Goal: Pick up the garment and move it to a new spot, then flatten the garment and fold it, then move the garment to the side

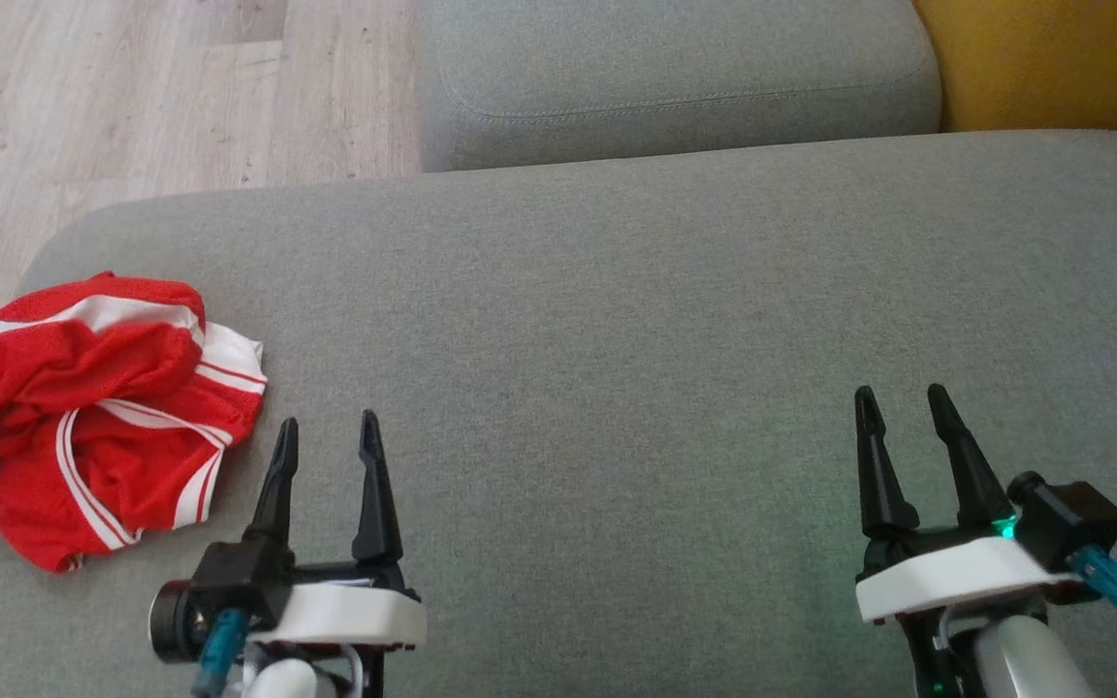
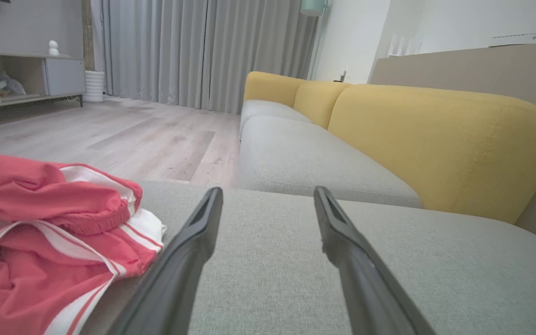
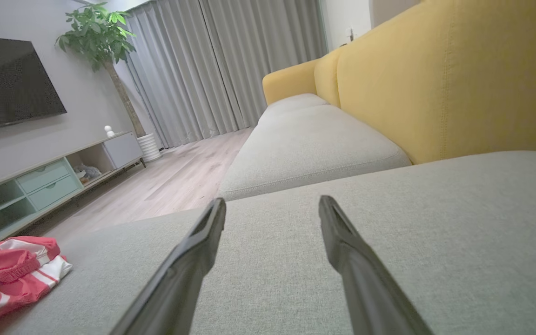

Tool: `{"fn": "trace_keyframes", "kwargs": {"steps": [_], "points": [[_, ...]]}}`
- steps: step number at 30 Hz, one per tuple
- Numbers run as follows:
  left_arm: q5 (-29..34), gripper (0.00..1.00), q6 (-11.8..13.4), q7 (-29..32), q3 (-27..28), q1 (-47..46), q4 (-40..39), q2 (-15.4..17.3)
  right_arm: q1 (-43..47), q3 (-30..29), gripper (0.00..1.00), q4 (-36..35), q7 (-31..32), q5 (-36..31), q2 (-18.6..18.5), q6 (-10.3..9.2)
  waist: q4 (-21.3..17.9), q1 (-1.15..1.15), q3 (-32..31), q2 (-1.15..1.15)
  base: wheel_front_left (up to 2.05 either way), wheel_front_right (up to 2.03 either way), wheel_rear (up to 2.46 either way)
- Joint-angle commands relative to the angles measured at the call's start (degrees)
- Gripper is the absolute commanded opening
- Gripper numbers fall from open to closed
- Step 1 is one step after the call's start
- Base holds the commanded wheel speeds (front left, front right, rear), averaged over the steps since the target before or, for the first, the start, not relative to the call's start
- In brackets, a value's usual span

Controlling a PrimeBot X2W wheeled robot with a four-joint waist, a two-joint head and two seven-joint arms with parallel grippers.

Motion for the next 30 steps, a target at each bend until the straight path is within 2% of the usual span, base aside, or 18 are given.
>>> {"fn": "trace_keyframes", "kwargs": {"steps": [1,17,30], "points": [[2.18,1.0,0.73,-0.87,0.89,-3.3,-2.48,0.53,-3.07,1.46,1.0,-2.48,-0.88,-2.04,-0.54,0.64,-0.05,0.0,0.0,0.0,0.0,0.0,0.0],[13.57,1.0,2.31,-3.56,-1.71,-3.63,-4.51,0.66,-3.3,2.86,1.0,-4.16,-3.58,-12.96,-0.64,0.77,-0.42,0.0,-0.03,0.0,0.0,0.0,0.0],[14.48,1.0,2.13,-3.58,-1.79,-3.78,-3.22,0.66,-3.14,2.02,1.0,-3.24,-3.6,-13.0,-0.64,0.77,-0.63,0.0,0.08,0.0,0.0,0.0,0.0]]}}
